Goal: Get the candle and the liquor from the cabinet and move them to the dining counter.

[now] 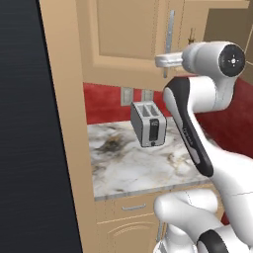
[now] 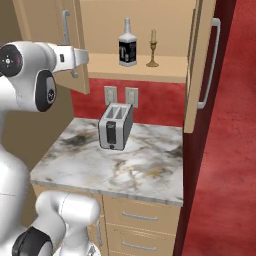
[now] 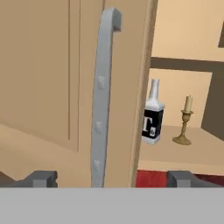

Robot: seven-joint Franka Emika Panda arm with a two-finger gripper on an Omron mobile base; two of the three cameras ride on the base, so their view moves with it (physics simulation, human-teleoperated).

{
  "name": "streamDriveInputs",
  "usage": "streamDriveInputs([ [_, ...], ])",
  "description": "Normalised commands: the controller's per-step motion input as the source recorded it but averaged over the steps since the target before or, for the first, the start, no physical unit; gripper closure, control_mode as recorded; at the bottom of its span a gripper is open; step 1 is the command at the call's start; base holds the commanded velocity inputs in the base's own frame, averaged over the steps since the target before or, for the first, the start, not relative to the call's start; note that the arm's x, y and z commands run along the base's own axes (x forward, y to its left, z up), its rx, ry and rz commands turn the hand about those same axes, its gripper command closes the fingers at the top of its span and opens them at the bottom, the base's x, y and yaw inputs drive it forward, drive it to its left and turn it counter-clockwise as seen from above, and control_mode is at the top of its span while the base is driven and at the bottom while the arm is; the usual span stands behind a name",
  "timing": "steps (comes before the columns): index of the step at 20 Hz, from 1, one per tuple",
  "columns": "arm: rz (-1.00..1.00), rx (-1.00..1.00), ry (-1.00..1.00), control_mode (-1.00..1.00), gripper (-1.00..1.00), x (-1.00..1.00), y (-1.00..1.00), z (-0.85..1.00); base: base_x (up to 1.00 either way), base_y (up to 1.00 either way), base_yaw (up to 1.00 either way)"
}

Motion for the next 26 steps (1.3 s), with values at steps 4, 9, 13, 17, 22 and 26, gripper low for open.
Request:
streamDriveInputs([
  [4, 0.0, 0.06, 0.0, -1.0, -1.0, -0.17, -0.43, -0.2, 0.0, 0.0, 0.0],
  [9, 0.0, 0.04, 0.02, -1.0, -1.0, 0.01, -0.29, -0.06, 0.0, 0.0, 0.0],
  [13, 0.01, 0.08, 0.03, -1.0, -1.0, 0.03, -0.38, -0.02, 0.0, 0.0, 0.0],
  [17, 0.0, 0.25, 0.02, -1.0, -1.0, -0.01, -0.48, 0.0, 0.0, 0.0, 0.0],
  [22, 0.01, 0.34, 0.02, -1.0, -1.0, -0.04, -0.56, 0.0, 0.0, 0.0, 0.0],
  [26, 0.02, 0.26, 0.01, -1.0, -1.0, 0.01, -0.37, -0.01, 0.0, 0.0, 0.0],
])
